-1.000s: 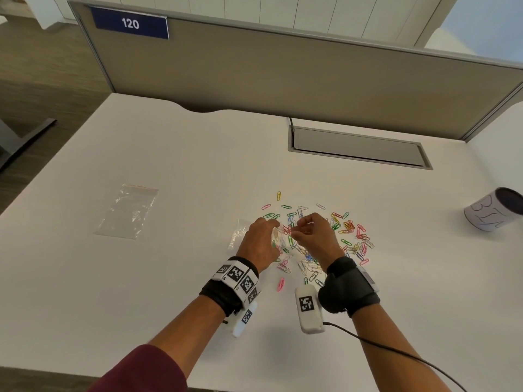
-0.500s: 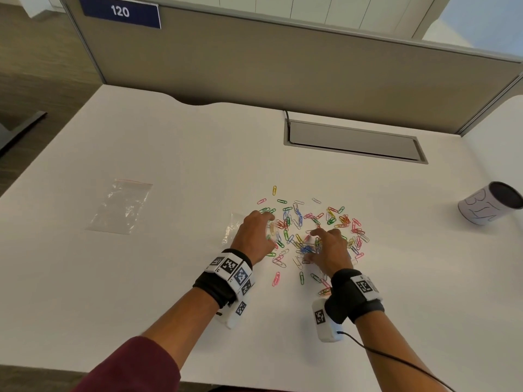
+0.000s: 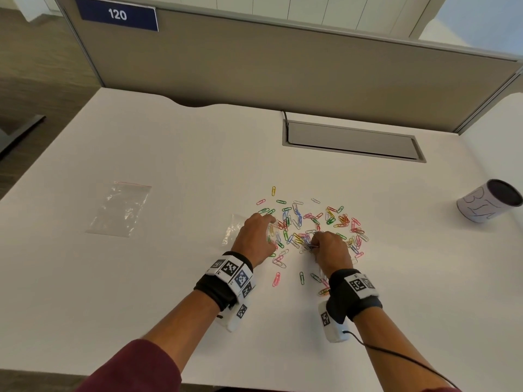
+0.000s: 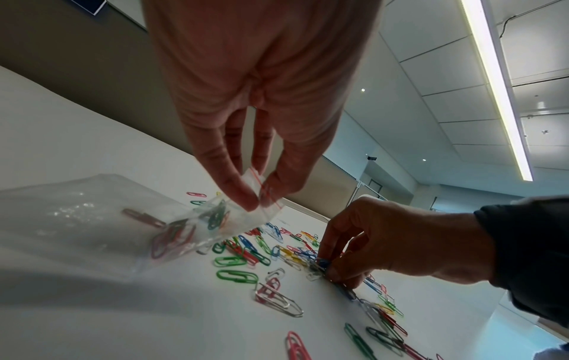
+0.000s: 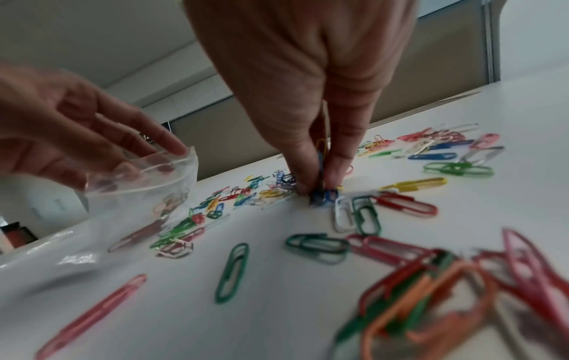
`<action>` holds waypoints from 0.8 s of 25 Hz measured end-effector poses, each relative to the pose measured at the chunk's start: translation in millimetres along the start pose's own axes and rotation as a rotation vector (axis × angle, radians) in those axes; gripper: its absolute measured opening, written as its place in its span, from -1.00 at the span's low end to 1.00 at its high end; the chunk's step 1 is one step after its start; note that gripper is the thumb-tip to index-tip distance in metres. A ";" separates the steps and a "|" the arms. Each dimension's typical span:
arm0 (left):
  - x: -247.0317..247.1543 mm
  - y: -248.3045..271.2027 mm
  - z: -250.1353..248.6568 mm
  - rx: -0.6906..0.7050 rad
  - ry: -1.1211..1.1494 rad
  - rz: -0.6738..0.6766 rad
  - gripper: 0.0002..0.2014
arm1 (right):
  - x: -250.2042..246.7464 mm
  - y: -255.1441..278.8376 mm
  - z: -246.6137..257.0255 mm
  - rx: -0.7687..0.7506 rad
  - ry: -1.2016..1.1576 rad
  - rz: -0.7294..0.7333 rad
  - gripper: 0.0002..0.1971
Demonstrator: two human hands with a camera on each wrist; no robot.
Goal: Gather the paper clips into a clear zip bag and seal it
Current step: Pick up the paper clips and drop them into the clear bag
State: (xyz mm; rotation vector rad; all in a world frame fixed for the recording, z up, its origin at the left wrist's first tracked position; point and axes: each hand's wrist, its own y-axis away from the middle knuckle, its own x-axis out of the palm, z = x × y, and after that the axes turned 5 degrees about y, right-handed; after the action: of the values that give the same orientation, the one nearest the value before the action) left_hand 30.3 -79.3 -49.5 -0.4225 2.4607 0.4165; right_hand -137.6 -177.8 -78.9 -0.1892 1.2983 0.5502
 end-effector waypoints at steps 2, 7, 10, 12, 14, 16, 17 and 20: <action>-0.2 0.4 0.7 -0.001 0.005 -0.003 -0.42 | -0.6 -2.2 -3.2 0.028 -0.070 -0.011 -0.81; -2.4 0.5 0.9 -0.002 0.011 -0.008 -0.41 | -9.9 5.2 -5.3 0.205 -0.711 -0.050 -0.90; -1.1 1.8 -1.6 -0.009 0.010 -0.002 -0.41 | -21.5 11.0 17.3 0.213 -1.168 0.048 -0.87; -0.3 2.6 -3.5 -0.008 0.002 0.001 -0.42 | -25.4 10.4 34.0 0.182 -1.299 0.104 -0.88; -0.6 3.4 -5.6 0.002 0.011 0.003 -0.42 | -25.6 9.0 47.7 0.155 -1.355 0.162 -0.88; -1.9 3.8 -7.9 0.012 0.052 -0.001 -0.43 | -23.0 6.8 54.9 0.138 -1.319 0.206 -0.86; -3.2 3.9 -9.1 0.011 0.072 -0.005 -0.44 | -21.8 5.2 56.8 0.131 -1.248 0.205 -0.85; -5.3 4.1 -11.1 0.005 0.081 -0.015 -0.43 | -19.7 0.7 60.5 0.087 -0.905 0.143 -0.85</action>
State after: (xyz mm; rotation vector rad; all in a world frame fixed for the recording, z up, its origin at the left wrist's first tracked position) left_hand 27.1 -78.8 -37.0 -0.4635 2.5344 0.3949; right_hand -89.2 -156.5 -43.5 0.2164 0.4509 0.5982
